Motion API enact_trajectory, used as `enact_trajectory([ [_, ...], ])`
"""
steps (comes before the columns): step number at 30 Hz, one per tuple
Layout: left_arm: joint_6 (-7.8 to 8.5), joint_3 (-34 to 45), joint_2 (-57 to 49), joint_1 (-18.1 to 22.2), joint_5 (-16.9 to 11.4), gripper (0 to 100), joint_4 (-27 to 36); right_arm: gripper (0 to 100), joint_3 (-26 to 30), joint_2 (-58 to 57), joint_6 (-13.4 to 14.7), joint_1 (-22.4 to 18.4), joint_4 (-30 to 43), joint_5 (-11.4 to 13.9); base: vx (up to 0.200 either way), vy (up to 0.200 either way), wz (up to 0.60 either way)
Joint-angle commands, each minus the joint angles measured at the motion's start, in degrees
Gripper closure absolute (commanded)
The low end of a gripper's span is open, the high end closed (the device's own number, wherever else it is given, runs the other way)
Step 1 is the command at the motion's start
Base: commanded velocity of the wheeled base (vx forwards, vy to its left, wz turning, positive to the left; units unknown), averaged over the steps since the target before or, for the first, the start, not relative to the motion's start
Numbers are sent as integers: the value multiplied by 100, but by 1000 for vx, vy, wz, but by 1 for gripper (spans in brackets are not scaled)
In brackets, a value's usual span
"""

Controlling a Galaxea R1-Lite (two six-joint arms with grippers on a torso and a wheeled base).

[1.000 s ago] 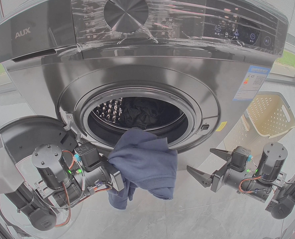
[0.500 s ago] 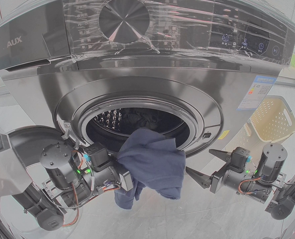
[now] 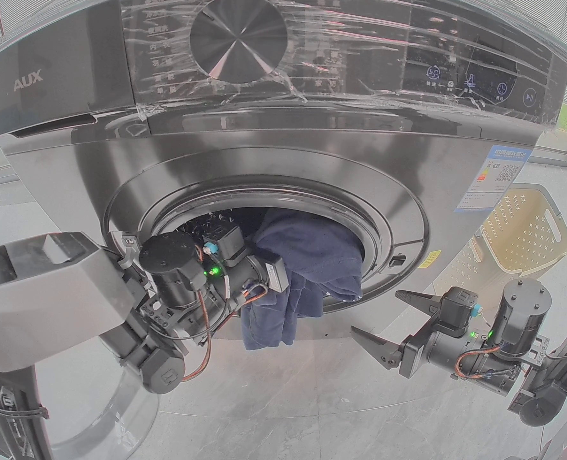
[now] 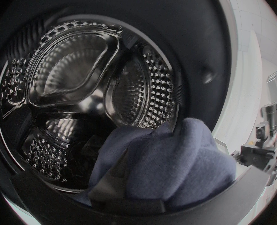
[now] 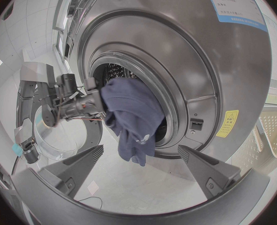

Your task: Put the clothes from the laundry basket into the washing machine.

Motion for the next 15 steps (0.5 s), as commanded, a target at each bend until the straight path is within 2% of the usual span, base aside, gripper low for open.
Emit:
enact_trajectory([
  [1, -15, -830, 889, 162, 71, 100, 139, 0, -5, 21, 2, 20, 1, 13, 0, 0, 0],
  [4, -24, -1489, 1144, 232, 80, 100, 359, 0, -13, 30, 2, 29, 1, 22, 0, 0, 0],
  [8, -33, -2298, 1425, 311, 150, 100, 966, 0, -49, 127, 2, 73, -8, 13, 0, 0, 0],
  [11, -147, -2843, 1618, 329, 159, 100, 1291, 0, -57, 145, 2, 91, -8, 13, 0, 0, 0],
  [13, -165, -2992, 1671, 355, 168, 100, 1396, 0, -57, 145, 2, 91, -8, 13, 0, 0, 0],
  [15, -165, -3467, 1838, 575, 229, 100, 1783, 0, -57, 145, 2, 82, -8, 22, 0, 0, 0],
])
